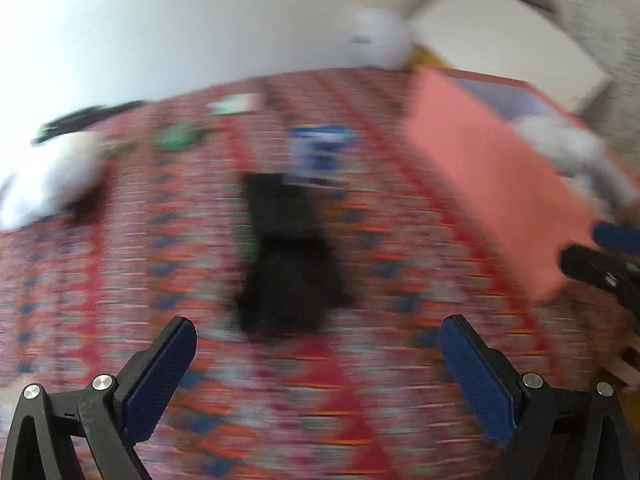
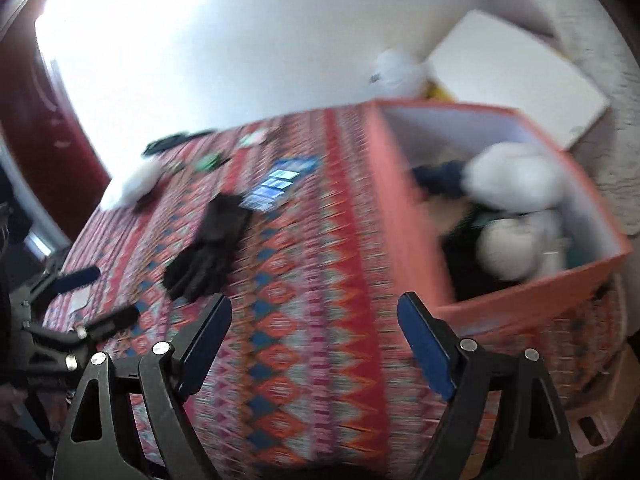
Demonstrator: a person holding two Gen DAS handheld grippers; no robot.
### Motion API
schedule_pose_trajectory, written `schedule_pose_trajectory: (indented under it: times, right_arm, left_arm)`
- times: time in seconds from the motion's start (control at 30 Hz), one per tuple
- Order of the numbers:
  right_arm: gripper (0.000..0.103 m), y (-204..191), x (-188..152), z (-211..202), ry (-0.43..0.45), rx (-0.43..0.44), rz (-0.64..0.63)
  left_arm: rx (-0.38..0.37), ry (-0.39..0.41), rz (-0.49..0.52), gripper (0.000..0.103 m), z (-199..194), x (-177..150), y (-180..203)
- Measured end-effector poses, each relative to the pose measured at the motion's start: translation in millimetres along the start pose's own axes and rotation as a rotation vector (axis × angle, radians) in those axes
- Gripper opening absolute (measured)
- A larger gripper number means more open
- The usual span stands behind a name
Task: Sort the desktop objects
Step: 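Grasp the white plush toy with the left gripper while the right grasps the black glove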
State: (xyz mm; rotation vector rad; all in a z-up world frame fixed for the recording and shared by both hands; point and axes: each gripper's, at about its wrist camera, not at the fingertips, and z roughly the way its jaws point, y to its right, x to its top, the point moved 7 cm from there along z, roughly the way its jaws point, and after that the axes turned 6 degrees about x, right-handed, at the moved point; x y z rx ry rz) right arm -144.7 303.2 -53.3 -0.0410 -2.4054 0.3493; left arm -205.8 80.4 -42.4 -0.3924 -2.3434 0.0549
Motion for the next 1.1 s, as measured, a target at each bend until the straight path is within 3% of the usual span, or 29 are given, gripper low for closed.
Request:
schedule_pose_trajectory:
  times: [0.1, 0.27, 0.33, 0.43, 0.57, 0.67, 0.73, 0.83, 0.9, 0.93, 0.97, 1.0, 1.03, 1.07, 1.1]
  right_arm:
    - [0.087, -38.1, 7.3, 38.5, -0.039, 0.041, -0.031]
    - [0.087, -92.2, 22.7, 107.5, -0.105, 0.078, -0.075]
    - [0.087, -106.5, 28.6, 133.9, -0.128, 0.076, -0.089]
    - [0.087, -118.1, 33.8, 171.1, -0.160, 0.063, -0.105]
    - [0.089, -122.3, 37.3, 218.4, -0.208, 0.029, -0.115]
    - [0.097, -120.4, 40.5, 242.9, -0.215, 0.009, -0.121]
    - [0.098, -118.8, 43.0, 258.4, -0.223, 0.007, -0.117]
    - [0.102, -116.5, 47.2, 275.1, -0.217, 0.000, -0.124]
    - [0.101, -115.5, 51.3, 283.1, -0.193, -0.024, -0.151]
    - [0.099, -114.7, 53.6, 285.4, -0.176, -0.040, -0.166]
    - [0.087, -113.8, 55.8, 287.7, -0.158, -0.056, -0.181]
    - [0.065, -113.4, 57.9, 287.0, -0.142, -0.071, -0.196]
    - [0.053, -113.3, 60.2, 283.9, -0.131, -0.073, -0.206]
    - [0.032, -113.2, 62.7, 280.4, -0.123, -0.069, -0.213]
    - [0.021, -111.8, 64.9, 275.7, -0.116, -0.059, -0.209]
  left_arm:
    - [0.109, 0.000, -0.019, 0.101, 11.9, -9.4, -62.4]
    - [0.309, 0.051, 0.113, 0.101, 43.8, -2.2, -132.7]
    - [0.401, 0.041, 0.202, 0.101, 69.9, 0.0, -162.5]
    - [0.469, -0.014, 0.316, 0.101, 111.5, -1.1, -193.6]
    - [0.557, -0.065, 0.576, 0.101, 168.9, -6.4, -217.9]
    - [0.672, -0.030, 0.737, 0.101, 205.6, -2.1, -232.8]
    - [0.735, 0.004, 0.785, 0.101, 222.7, 7.9, -241.3]
    - [0.746, 0.049, 0.783, 0.103, 246.5, 30.3, -253.7]
    - [0.705, 0.056, 0.772, 0.103, 262.9, 41.8, -258.7]
    - [0.669, 0.060, 0.754, 0.103, 270.0, 47.7, -260.8]
    - [0.633, 0.063, 0.737, 0.101, 277.0, 53.6, -262.8]
    - [0.602, 0.042, 0.700, 0.081, 282.4, 57.5, -266.7]
    - [0.574, 0.009, 0.652, 0.074, 286.8, 60.3, -271.5]
    - [0.546, -0.025, 0.605, 0.069, 291.2, 63.2, -276.1]
    - [0.518, -0.041, 0.552, 0.065, 288.2, 65.8, -279.5]
